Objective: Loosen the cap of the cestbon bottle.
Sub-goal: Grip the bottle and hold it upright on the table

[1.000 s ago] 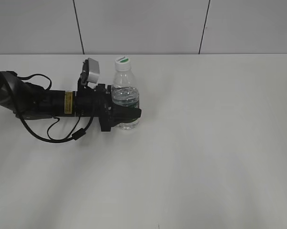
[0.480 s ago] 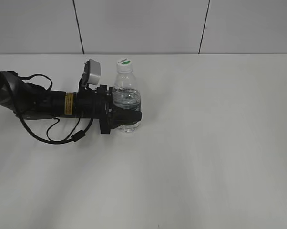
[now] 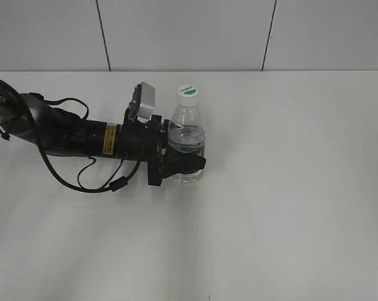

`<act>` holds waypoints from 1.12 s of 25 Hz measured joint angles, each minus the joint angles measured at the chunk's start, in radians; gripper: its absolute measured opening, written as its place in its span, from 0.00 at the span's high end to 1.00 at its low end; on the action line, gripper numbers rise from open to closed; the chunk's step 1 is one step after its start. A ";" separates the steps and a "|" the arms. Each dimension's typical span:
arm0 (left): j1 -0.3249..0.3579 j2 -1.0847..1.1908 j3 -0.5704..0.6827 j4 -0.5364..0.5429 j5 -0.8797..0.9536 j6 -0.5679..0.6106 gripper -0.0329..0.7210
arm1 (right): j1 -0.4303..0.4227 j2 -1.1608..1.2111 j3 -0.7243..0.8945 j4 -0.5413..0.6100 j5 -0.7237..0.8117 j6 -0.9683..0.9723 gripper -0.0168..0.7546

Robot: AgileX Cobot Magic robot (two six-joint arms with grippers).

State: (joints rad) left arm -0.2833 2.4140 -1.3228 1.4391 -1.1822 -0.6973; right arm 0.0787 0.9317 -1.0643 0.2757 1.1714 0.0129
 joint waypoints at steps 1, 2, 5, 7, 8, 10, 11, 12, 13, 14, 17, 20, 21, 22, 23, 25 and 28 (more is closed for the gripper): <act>-0.002 0.000 0.000 0.000 -0.002 0.000 0.41 | 0.000 0.047 -0.037 0.011 0.017 0.000 0.39; -0.002 0.000 0.000 0.000 -0.002 0.000 0.41 | 0.000 0.082 -0.067 0.029 0.027 0.000 0.39; -0.002 -0.001 0.000 0.004 -0.001 0.001 0.41 | 0.004 0.197 -0.161 0.079 0.036 0.000 0.39; -0.003 -0.009 0.000 0.021 0.002 0.005 0.41 | 0.018 0.264 -0.214 0.098 0.038 0.022 0.39; -0.003 -0.015 0.000 0.034 0.005 0.006 0.41 | 0.028 0.300 -0.244 0.098 0.039 0.041 0.39; -0.003 -0.034 0.000 0.042 0.006 0.008 0.41 | 0.068 0.369 -0.303 0.092 0.041 0.080 0.39; -0.003 -0.042 0.000 0.042 0.005 0.009 0.41 | 0.095 0.406 -0.339 0.082 0.043 0.098 0.39; -0.003 -0.049 0.000 0.042 0.003 0.009 0.41 | 0.120 0.439 -0.371 0.070 0.045 0.116 0.39; -0.003 -0.055 -0.001 0.042 0.002 0.011 0.41 | 0.150 0.479 -0.411 0.054 0.046 0.143 0.39; -0.003 -0.057 -0.001 0.042 0.001 0.012 0.41 | 0.177 0.518 -0.450 0.043 0.046 0.158 0.39; -0.003 -0.058 -0.001 0.042 0.004 0.023 0.41 | 0.239 0.633 -0.555 0.033 0.046 0.198 0.39; -0.009 -0.058 -0.001 0.042 0.018 0.044 0.41 | 0.293 0.740 -0.634 0.032 0.046 0.227 0.39; -0.014 -0.058 -0.001 0.042 0.024 0.050 0.41 | 0.312 0.772 -0.653 0.032 0.046 0.232 0.39; -0.020 -0.058 -0.001 0.042 0.030 0.053 0.41 | 0.326 0.801 -0.667 0.032 0.046 0.236 0.39; -0.025 -0.058 -0.001 0.042 0.035 0.057 0.41 | 0.342 0.823 -0.675 0.034 0.046 0.237 0.39; -0.038 -0.058 -0.001 0.042 0.059 0.061 0.41 | 0.366 0.866 -0.683 0.049 0.046 0.239 0.39; -0.057 -0.058 -0.001 0.042 0.109 0.071 0.41 | 0.384 0.908 -0.686 0.067 0.046 0.240 0.39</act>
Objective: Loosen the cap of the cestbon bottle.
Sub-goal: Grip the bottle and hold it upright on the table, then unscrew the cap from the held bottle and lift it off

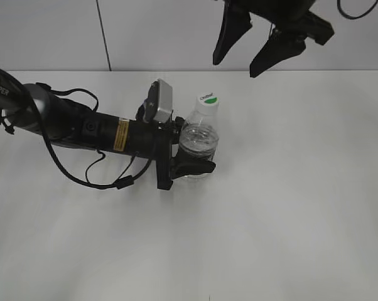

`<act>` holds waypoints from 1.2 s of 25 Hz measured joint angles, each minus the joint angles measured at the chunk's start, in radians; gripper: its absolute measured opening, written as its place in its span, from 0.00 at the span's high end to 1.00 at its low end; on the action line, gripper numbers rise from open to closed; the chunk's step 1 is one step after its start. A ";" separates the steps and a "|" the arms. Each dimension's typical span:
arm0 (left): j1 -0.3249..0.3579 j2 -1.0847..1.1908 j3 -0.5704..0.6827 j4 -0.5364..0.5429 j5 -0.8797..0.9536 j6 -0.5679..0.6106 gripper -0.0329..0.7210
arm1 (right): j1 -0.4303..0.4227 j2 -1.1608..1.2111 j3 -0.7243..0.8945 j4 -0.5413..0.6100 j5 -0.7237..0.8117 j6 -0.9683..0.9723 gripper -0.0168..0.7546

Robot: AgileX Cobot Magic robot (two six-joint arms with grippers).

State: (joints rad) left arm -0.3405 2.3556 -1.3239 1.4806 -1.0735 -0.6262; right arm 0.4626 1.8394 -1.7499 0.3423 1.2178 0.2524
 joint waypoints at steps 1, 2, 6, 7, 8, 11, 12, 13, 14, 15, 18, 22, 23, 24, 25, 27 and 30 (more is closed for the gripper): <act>-0.006 0.000 0.000 0.000 0.012 0.005 0.41 | 0.004 0.011 -0.001 0.002 0.000 0.001 0.39; -0.009 0.000 0.000 -0.001 0.019 0.012 0.41 | 0.007 0.019 -0.002 0.003 0.000 0.001 0.39; -0.016 0.000 0.000 -0.018 0.031 0.019 0.41 | 0.011 0.057 -0.010 0.013 0.001 0.002 0.39; -0.016 0.000 0.000 -0.020 0.034 0.020 0.41 | 0.012 0.063 -0.010 0.013 0.001 0.002 0.39; -0.016 0.000 0.000 -0.025 0.036 0.020 0.41 | 0.012 0.068 -0.010 0.011 0.001 0.002 0.39; -0.016 0.000 0.000 -0.030 0.039 0.020 0.41 | 0.012 0.072 -0.010 0.008 0.001 0.002 0.39; -0.016 0.000 0.000 -0.031 0.039 0.020 0.41 | 0.012 0.075 -0.010 0.007 0.001 0.002 0.39; -0.016 0.000 0.000 -0.031 0.040 0.021 0.41 | 0.012 0.081 -0.010 0.007 0.001 0.002 0.39; -0.016 0.000 0.000 -0.031 0.040 0.023 0.41 | 0.012 0.088 -0.010 0.007 0.001 0.002 0.39; -0.016 0.000 0.000 -0.031 0.040 0.025 0.41 | 0.012 0.094 -0.010 0.006 0.001 0.002 0.39; -0.016 0.000 0.000 -0.032 0.041 0.027 0.41 | 0.016 0.121 -0.010 0.006 0.001 0.002 0.39; -0.016 0.000 0.000 -0.034 0.043 0.029 0.41 | 0.024 0.140 -0.010 0.006 0.001 0.002 0.39; -0.016 0.000 0.000 -0.034 0.043 0.030 0.41 | 0.027 0.142 -0.010 0.006 0.001 0.001 0.39; -0.016 0.000 0.000 -0.035 0.043 0.030 0.41 | 0.030 0.142 -0.010 0.006 0.001 0.000 0.39; -0.016 0.000 0.000 -0.035 0.044 0.030 0.41 | 0.031 0.142 -0.011 0.006 0.001 -0.001 0.39; -0.016 0.000 0.000 -0.035 0.045 0.030 0.41 | 0.033 0.142 -0.011 0.006 0.001 -0.002 0.39; -0.016 0.000 0.000 -0.037 0.046 0.030 0.41 | 0.033 0.142 -0.012 0.005 0.001 -0.005 0.39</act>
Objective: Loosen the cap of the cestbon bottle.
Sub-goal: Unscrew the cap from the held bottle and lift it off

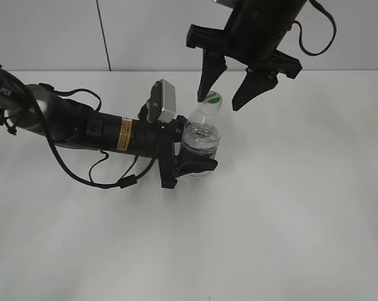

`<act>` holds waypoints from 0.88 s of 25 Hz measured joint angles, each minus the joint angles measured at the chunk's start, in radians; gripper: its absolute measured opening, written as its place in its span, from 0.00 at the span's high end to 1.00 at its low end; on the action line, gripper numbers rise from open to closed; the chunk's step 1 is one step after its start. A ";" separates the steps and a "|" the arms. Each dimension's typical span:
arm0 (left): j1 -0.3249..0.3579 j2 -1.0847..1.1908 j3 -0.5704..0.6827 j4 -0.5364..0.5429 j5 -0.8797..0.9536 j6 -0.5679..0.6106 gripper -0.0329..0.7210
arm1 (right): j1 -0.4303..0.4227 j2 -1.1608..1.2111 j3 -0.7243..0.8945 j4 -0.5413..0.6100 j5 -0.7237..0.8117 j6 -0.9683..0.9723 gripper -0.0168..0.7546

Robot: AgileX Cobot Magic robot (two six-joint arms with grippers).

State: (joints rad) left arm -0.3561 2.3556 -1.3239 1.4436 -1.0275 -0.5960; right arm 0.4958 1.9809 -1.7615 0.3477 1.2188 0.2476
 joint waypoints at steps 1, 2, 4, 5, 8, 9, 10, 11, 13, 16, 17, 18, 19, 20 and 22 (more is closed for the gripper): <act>0.000 0.000 0.000 0.000 0.000 0.000 0.41 | 0.000 0.000 0.000 0.000 0.001 -0.001 0.39; 0.000 0.000 0.000 0.000 0.000 0.000 0.41 | 0.000 0.000 0.000 0.000 0.001 -0.002 0.39; 0.000 0.000 0.000 0.000 0.001 0.000 0.41 | 0.000 0.000 0.000 -0.001 0.000 -0.005 0.39; 0.000 0.000 0.000 0.000 0.001 0.000 0.41 | 0.000 0.000 0.000 -0.001 -0.002 -0.006 0.39; 0.000 0.000 0.000 -0.001 0.001 0.002 0.41 | 0.000 0.000 0.000 -0.003 -0.022 -0.007 0.39; 0.000 0.000 0.000 -0.001 0.001 0.003 0.41 | 0.000 0.000 0.000 -0.003 -0.028 -0.007 0.39; 0.000 0.000 0.000 -0.001 0.001 0.005 0.41 | 0.000 0.000 0.000 -0.004 -0.035 -0.008 0.39; 0.000 0.000 0.000 -0.001 0.001 0.007 0.41 | 0.000 0.000 0.000 -0.004 -0.038 -0.010 0.39; 0.000 0.000 0.000 -0.001 0.003 0.007 0.41 | 0.000 0.000 0.000 -0.007 -0.043 -0.011 0.39; 0.000 0.000 0.000 -0.002 0.003 0.007 0.41 | 0.000 0.000 0.000 -0.008 -0.044 -0.013 0.39; 0.000 0.000 0.000 -0.002 0.003 0.007 0.41 | 0.000 0.002 0.000 -0.008 -0.044 -0.015 0.39; 0.000 0.000 0.000 -0.002 0.004 0.008 0.41 | 0.000 0.003 0.000 -0.008 -0.044 -0.018 0.39; 0.000 0.000 0.000 -0.003 0.004 0.008 0.41 | 0.000 0.010 0.000 -0.007 -0.044 -0.021 0.39; 0.000 0.000 0.000 -0.003 0.004 0.008 0.41 | 0.000 0.015 0.000 -0.006 -0.044 -0.025 0.39; 0.000 0.000 0.000 -0.003 0.004 0.008 0.41 | 0.000 0.024 0.000 -0.003 -0.044 -0.030 0.39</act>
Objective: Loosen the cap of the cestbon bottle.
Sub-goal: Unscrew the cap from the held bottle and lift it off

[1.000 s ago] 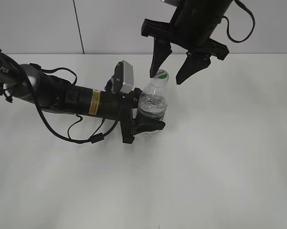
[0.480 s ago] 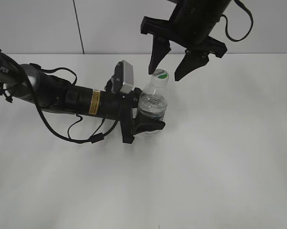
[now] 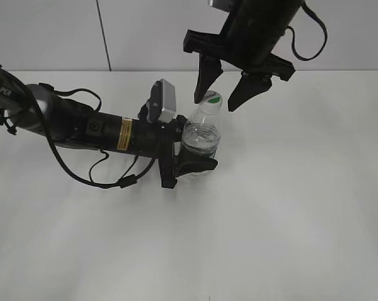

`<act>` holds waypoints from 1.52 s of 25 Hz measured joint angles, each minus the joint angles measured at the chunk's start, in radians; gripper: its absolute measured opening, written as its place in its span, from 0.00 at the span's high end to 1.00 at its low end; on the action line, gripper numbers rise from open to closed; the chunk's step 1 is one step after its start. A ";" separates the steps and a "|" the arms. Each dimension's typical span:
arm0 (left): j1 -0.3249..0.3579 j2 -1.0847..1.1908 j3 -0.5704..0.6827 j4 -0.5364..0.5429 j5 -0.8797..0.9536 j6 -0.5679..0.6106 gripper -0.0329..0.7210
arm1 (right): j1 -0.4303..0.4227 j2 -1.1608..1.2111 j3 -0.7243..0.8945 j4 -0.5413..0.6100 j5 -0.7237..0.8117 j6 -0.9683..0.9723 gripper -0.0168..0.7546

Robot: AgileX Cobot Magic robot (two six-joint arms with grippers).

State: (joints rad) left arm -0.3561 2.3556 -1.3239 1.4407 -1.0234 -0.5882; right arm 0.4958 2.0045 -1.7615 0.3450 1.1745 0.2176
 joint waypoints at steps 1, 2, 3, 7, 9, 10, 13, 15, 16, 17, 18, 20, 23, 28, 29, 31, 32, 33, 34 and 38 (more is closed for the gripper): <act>0.000 0.000 0.000 0.000 0.000 0.000 0.41 | 0.000 0.001 0.000 0.000 0.000 -0.002 0.39; 0.000 0.000 0.000 0.000 0.000 0.000 0.41 | 0.000 0.001 0.000 0.000 0.000 -0.004 0.39; 0.000 0.000 0.000 -0.001 0.000 0.000 0.41 | 0.000 0.001 0.000 0.000 0.000 -0.004 0.39; 0.000 0.000 0.000 -0.001 0.001 0.000 0.41 | 0.000 0.001 0.000 -0.005 0.004 -0.006 0.41; 0.000 0.000 0.000 -0.002 0.001 0.000 0.41 | 0.000 0.001 0.000 -0.004 0.004 -0.007 0.46; 0.000 0.000 0.000 -0.002 0.001 0.000 0.41 | 0.000 0.001 0.000 0.000 0.004 -0.007 0.50; 0.000 -0.001 0.000 -0.002 0.001 0.001 0.41 | 0.002 0.001 0.000 0.002 0.005 -0.008 0.59; 0.000 -0.001 0.000 -0.002 0.001 0.003 0.41 | 0.002 0.001 0.000 0.002 0.011 -0.008 0.59; 0.000 -0.001 0.000 -0.002 0.001 0.006 0.41 | 0.002 0.001 0.000 0.002 0.013 -0.008 0.59; 0.000 -0.001 0.000 -0.002 0.001 0.008 0.41 | 0.002 0.001 -0.001 0.002 0.016 -0.008 0.59; 0.000 -0.001 0.000 -0.002 0.001 0.008 0.41 | 0.002 0.001 -0.001 0.002 0.017 -0.008 0.59; -0.001 -0.001 0.000 -0.001 0.001 0.008 0.41 | 0.002 0.001 -0.001 0.002 0.019 -0.015 0.59; -0.001 -0.001 0.000 -0.001 0.001 0.009 0.41 | 0.002 0.001 -0.001 0.002 0.022 -0.064 0.59; -0.001 -0.002 0.000 -0.002 0.003 0.011 0.41 | 0.002 0.001 -0.001 -0.016 0.023 -0.218 0.59; -0.002 -0.002 0.000 -0.002 0.004 0.011 0.41 | 0.002 0.001 -0.002 -0.021 0.023 -0.243 0.59; -0.002 -0.002 0.000 -0.003 0.004 0.011 0.41 | 0.002 0.001 -0.002 -0.030 0.023 -0.297 0.59; -0.002 -0.002 0.000 -0.004 0.005 0.011 0.41 | 0.002 0.001 -0.004 -0.034 0.023 -0.319 0.59; -0.002 -0.002 0.000 -0.005 0.005 0.011 0.41 | 0.002 0.001 -0.005 -0.038 0.023 -0.340 0.59; -0.002 -0.002 0.000 -0.005 0.005 0.011 0.41 | 0.002 0.001 -0.005 -0.042 0.023 -0.374 0.59; -0.002 -0.002 0.000 -0.005 0.005 0.011 0.41 | 0.003 0.001 -0.006 -0.048 0.023 -0.482 0.59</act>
State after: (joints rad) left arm -0.3580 2.3537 -1.3239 1.4358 -1.0188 -0.5777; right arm 0.4990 2.0057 -1.7680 0.2970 1.1976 -0.2642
